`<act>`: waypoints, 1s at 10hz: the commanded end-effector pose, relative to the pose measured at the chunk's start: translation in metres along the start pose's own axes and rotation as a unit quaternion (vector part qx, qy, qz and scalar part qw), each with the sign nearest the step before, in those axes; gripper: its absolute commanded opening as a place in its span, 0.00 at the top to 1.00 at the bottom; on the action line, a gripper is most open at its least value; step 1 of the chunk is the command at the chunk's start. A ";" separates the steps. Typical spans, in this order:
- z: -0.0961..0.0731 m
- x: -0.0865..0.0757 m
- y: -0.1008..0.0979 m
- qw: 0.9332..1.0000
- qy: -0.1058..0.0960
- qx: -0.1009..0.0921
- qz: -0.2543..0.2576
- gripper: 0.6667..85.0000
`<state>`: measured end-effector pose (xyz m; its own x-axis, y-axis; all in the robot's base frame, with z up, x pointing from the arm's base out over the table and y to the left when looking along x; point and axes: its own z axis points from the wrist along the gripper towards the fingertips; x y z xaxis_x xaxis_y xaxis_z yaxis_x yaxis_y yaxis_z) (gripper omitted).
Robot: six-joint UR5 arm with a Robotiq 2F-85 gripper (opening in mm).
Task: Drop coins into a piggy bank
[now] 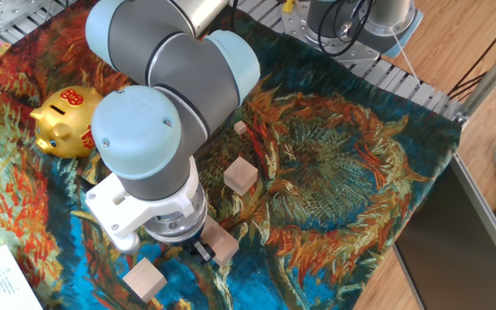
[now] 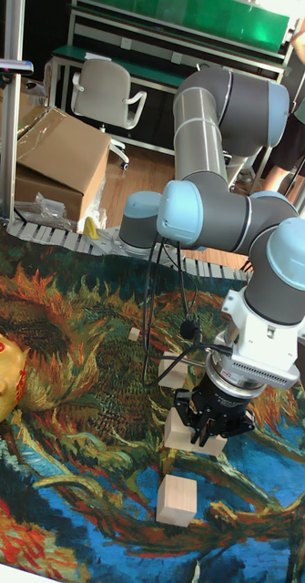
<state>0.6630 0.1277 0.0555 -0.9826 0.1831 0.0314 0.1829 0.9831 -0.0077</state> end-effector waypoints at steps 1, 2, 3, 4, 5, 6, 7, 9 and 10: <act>-0.003 0.000 0.001 1.000 -0.001 -0.005 0.000 0.84; -0.003 0.000 -0.004 1.000 -0.002 0.004 0.002 0.94; -0.003 -0.001 -0.005 1.000 -0.003 0.006 0.004 0.99; -0.004 -0.002 -0.007 1.000 -0.006 0.008 -0.002 0.99; -0.006 -0.003 -0.010 1.000 -0.005 0.010 -0.011 0.99; -0.011 -0.002 -0.010 1.000 -0.005 0.009 -0.019 0.99; -0.017 -0.001 -0.012 1.000 -0.006 0.013 -0.026 0.99; -0.032 0.002 -0.015 0.999 -0.005 0.010 -0.041 0.99; -0.040 0.005 -0.016 0.999 -0.008 0.005 -0.049 0.99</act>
<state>0.6608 0.1142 0.0773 -0.9927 0.1192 0.0205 0.1184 0.9923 -0.0353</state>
